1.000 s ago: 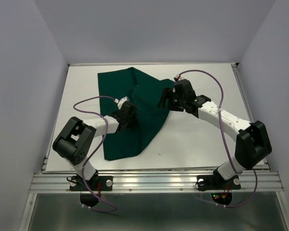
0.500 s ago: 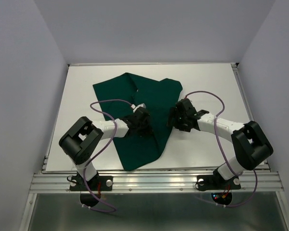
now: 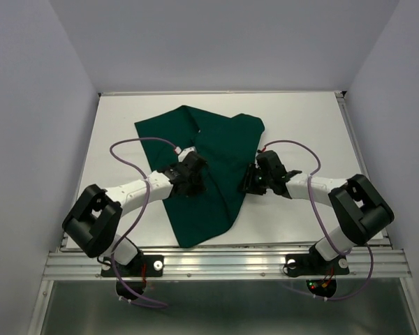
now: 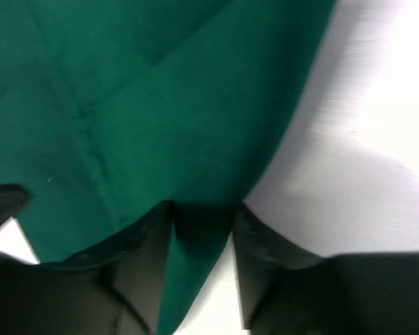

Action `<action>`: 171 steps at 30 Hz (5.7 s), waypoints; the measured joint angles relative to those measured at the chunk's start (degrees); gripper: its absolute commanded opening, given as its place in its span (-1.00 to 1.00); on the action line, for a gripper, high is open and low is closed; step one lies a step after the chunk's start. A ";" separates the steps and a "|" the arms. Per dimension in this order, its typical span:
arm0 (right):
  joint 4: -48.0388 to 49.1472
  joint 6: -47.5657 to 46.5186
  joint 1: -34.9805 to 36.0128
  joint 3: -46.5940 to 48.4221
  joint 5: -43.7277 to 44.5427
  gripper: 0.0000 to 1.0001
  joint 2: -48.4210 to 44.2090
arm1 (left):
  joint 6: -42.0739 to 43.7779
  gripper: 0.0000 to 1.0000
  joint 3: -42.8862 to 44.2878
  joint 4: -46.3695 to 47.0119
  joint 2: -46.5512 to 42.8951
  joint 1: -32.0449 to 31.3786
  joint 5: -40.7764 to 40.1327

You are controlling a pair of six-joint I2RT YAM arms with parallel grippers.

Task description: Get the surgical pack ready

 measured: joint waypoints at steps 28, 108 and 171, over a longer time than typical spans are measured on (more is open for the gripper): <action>-0.48 -7.67 -13.64 -2.80 0.50 -0.98 -1.92 | 9.60 -1.00 4.20 -4.72 -6.82 21.53 -2.75; -25.53 -9.62 -14.36 1.62 15.13 0.97 -22.58 | 19.52 -1.00 56.26 -1.57 25.99 9.40 13.14; -30.45 -1.49 -14.80 -3.13 19.69 0.96 -29.86 | 17.16 0.18 77.83 -0.83 47.58 -1.25 16.13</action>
